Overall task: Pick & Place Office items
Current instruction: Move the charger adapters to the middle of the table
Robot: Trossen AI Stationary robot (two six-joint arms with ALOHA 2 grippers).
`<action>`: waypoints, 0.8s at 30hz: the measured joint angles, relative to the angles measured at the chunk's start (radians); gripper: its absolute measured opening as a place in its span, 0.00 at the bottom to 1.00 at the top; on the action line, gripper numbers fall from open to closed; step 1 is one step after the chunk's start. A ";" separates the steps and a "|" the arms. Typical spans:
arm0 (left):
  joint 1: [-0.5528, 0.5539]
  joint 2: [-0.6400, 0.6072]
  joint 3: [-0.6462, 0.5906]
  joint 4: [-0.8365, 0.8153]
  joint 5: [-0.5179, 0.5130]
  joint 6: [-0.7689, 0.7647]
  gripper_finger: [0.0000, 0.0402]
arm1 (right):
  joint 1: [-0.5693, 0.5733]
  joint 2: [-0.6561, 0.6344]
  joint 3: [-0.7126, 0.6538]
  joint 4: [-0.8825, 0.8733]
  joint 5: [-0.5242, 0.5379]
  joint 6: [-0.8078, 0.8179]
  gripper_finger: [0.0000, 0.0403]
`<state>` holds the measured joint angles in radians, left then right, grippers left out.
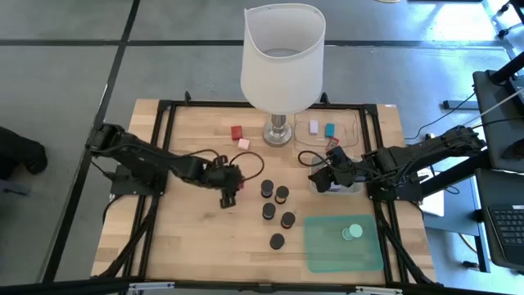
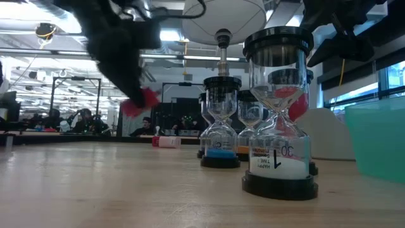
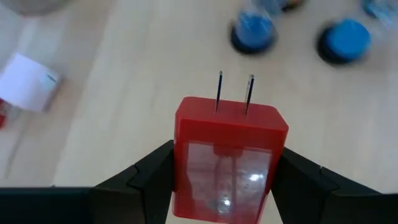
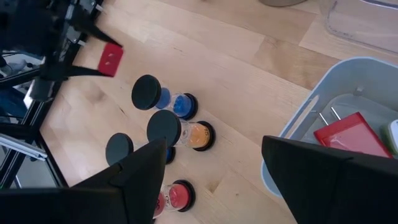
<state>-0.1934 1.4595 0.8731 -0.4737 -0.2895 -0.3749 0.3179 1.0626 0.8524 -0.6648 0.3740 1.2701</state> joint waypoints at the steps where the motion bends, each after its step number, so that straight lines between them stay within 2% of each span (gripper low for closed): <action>1: 0.015 0.014 0.005 0.019 -0.006 0.008 0.53 | 0.000 0.000 0.000 0.000 0.000 0.000 0.66; 6: 0.097 0.108 0.053 0.037 0.014 0.063 0.53 | 0.000 0.000 0.000 0.000 0.000 0.000 0.66; 14: 0.236 0.236 0.192 0.063 0.065 0.273 0.56 | 0.000 0.000 0.000 0.000 0.000 0.000 0.66; 19: 0.274 0.324 0.248 0.130 0.117 0.355 0.55 | 0.000 0.000 0.000 0.000 0.000 0.000 0.66; 24: 0.296 0.410 0.326 0.164 0.158 0.372 0.55 | 0.000 0.000 0.000 0.000 0.000 0.000 0.66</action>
<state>0.1024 1.8691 1.1991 -0.3099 -0.1315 -0.0028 0.3179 1.0630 0.8524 -0.6647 0.3740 1.2701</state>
